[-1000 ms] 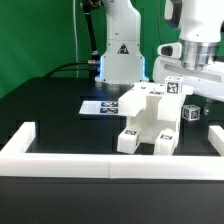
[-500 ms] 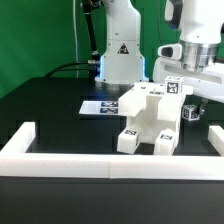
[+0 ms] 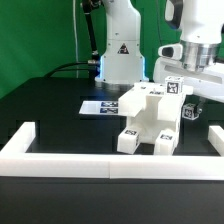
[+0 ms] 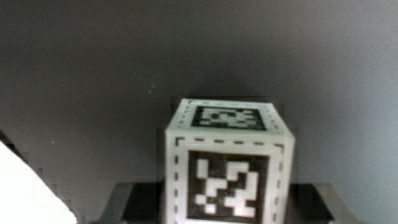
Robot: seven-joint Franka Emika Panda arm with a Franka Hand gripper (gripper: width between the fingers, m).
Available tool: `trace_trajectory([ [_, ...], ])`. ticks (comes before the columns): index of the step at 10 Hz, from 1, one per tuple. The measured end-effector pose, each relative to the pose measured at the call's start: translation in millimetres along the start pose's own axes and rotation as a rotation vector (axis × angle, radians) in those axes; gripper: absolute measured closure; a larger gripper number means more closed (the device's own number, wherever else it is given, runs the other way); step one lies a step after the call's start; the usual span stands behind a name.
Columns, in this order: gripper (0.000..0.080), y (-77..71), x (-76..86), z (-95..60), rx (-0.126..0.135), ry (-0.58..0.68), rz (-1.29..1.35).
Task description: Assemble chair
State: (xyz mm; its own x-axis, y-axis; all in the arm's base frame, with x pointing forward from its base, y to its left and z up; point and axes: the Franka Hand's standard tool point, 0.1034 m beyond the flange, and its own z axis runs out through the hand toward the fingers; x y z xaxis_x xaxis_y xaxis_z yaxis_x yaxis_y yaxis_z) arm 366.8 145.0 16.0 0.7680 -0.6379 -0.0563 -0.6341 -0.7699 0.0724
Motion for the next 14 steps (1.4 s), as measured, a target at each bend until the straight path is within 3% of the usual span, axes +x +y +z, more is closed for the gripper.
trace_trajectory([
  [4,0.0511,0.1,-2.9,-7.3,0.006,-0.006,-0.043],
  [6,0.0511,-1.4,-10.8,-26.3,0.008,-0.040,-0.065],
  [10,0.0511,-7.7,-9.5,-70.1,0.054,-0.067,-0.094],
  [13,0.0511,-9.3,11.3,-96.7,0.086,-0.068,-0.142],
  [14,0.0511,-9.2,10.3,-94.6,0.085,-0.065,-0.144],
])
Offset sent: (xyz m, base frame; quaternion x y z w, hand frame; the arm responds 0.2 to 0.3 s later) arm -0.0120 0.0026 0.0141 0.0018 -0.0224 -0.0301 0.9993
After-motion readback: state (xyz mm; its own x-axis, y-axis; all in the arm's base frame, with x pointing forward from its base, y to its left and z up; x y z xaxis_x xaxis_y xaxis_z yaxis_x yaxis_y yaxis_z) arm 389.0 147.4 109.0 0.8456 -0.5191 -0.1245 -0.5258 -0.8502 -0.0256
